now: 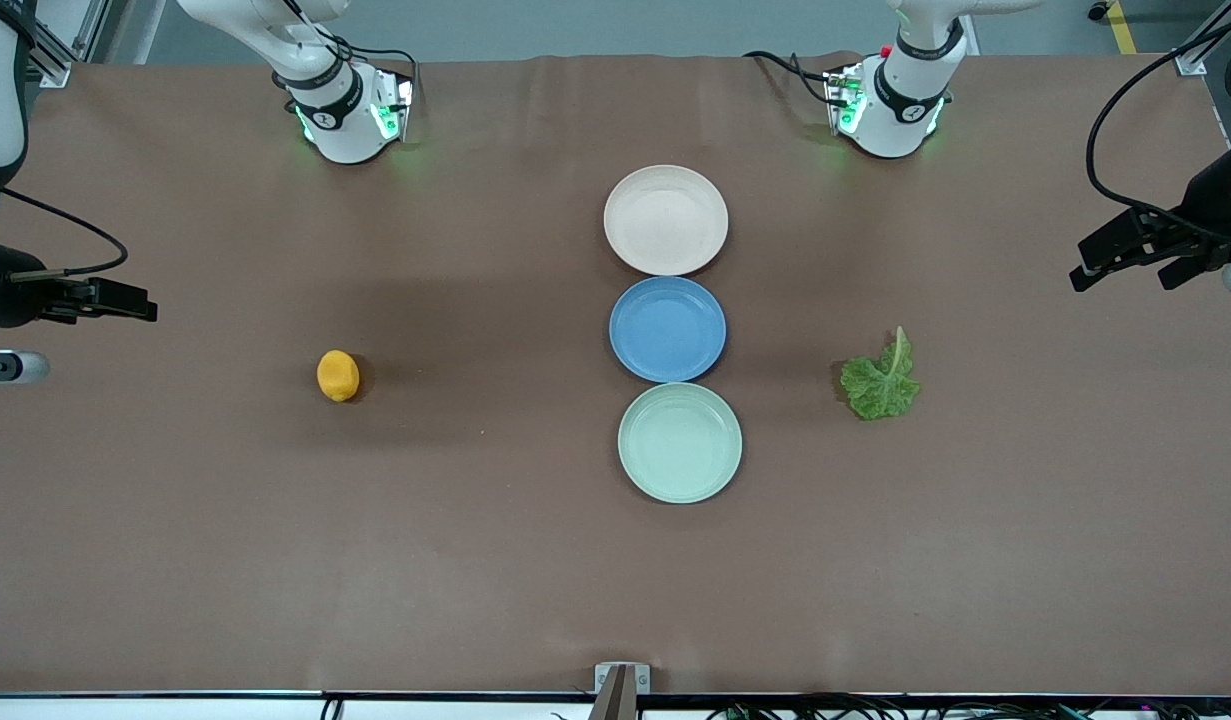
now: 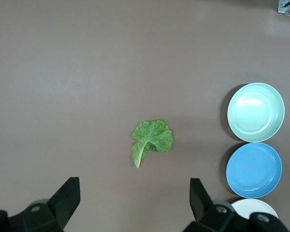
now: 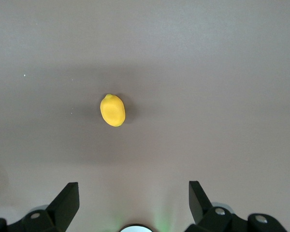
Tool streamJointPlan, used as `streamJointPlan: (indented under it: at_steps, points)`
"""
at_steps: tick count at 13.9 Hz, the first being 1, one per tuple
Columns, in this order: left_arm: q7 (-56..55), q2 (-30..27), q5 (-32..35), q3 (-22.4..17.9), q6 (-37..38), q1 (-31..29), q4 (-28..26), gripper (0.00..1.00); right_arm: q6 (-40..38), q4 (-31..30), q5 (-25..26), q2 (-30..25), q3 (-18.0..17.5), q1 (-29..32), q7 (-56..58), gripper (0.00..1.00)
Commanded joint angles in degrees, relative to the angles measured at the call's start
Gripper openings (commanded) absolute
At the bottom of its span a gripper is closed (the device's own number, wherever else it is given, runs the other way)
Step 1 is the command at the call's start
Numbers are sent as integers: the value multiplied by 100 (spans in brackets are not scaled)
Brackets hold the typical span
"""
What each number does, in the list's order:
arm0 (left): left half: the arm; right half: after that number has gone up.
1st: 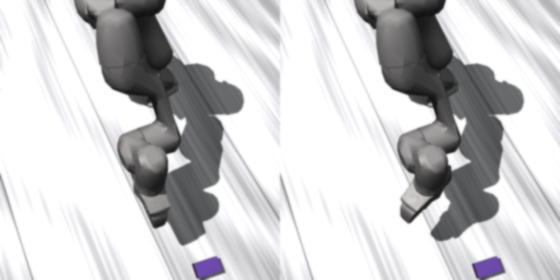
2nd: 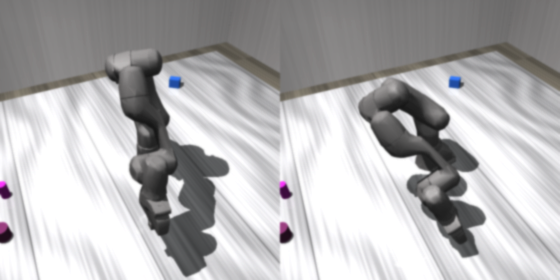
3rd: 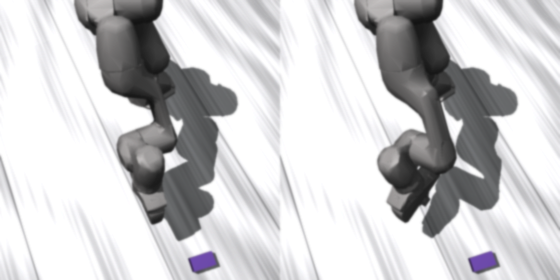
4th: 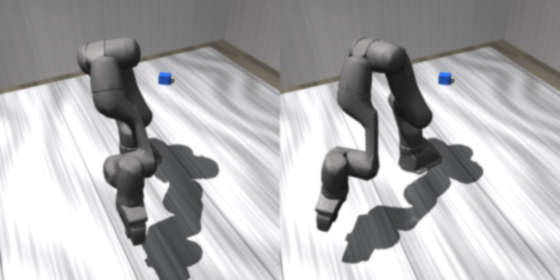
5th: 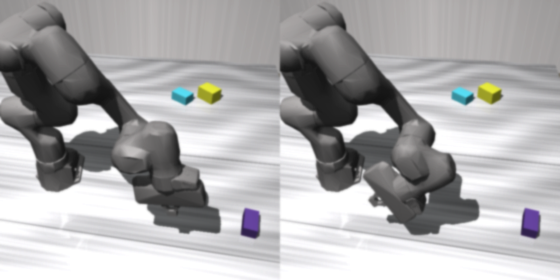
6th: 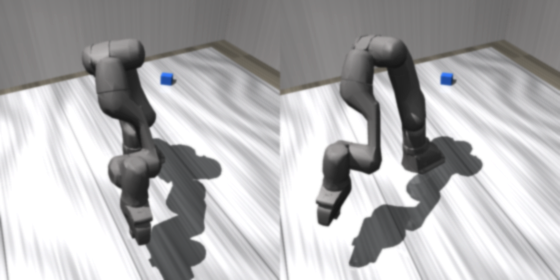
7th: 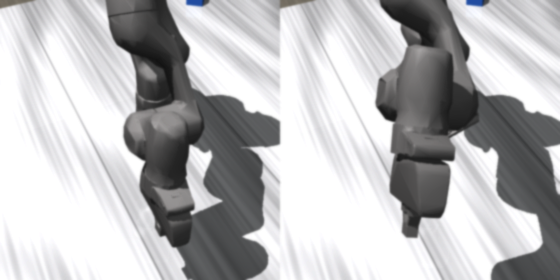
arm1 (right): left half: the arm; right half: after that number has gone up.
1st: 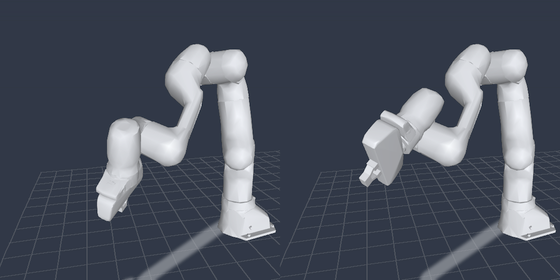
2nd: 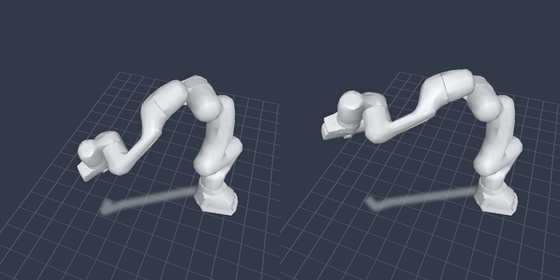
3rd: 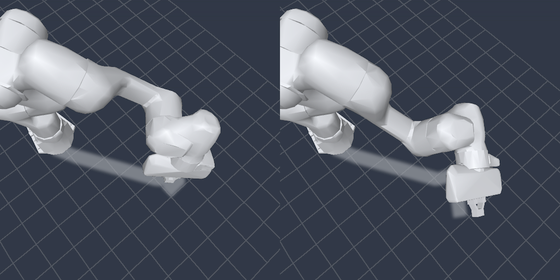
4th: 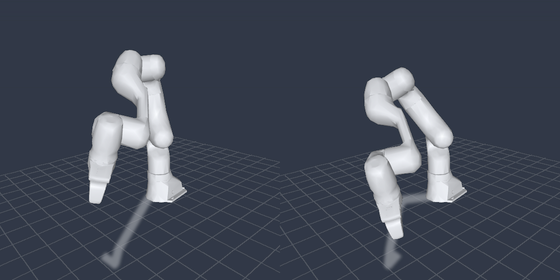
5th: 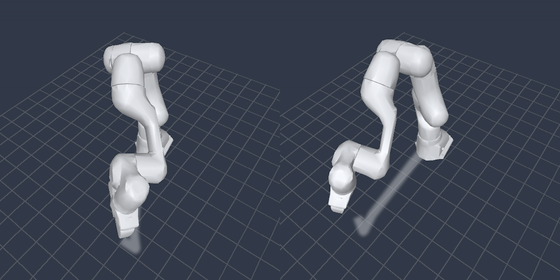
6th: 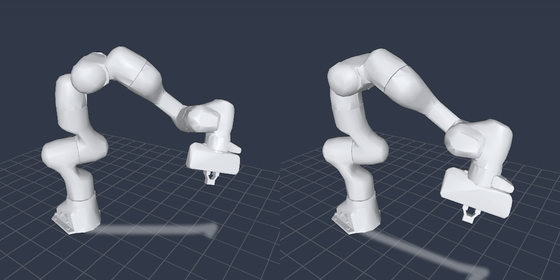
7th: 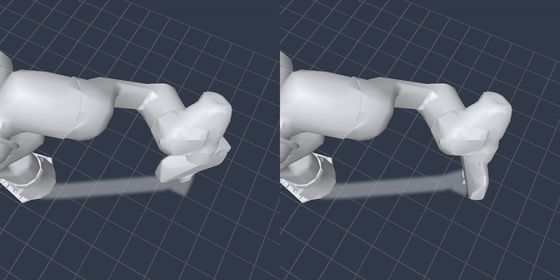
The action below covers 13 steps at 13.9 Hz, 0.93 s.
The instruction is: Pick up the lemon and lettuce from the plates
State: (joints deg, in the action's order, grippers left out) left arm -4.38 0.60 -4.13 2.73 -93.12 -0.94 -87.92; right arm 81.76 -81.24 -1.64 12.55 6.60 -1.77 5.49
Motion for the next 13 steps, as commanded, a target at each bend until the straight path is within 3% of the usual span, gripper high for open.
streamJointPlan:
  at_steps: [1,5,13]
  points:
    - [87,46,123,25,66,-12,126,100,207,-260,-30,-340,-45,45,-13,100]
    - [78,46,123,25,66,-12,135,100,849,-1121,23,-972,-62,71,5,100]
    - [87,46,123,25,66,-12,135,100,868,-1351,102,-1325,-449,335,14,100]
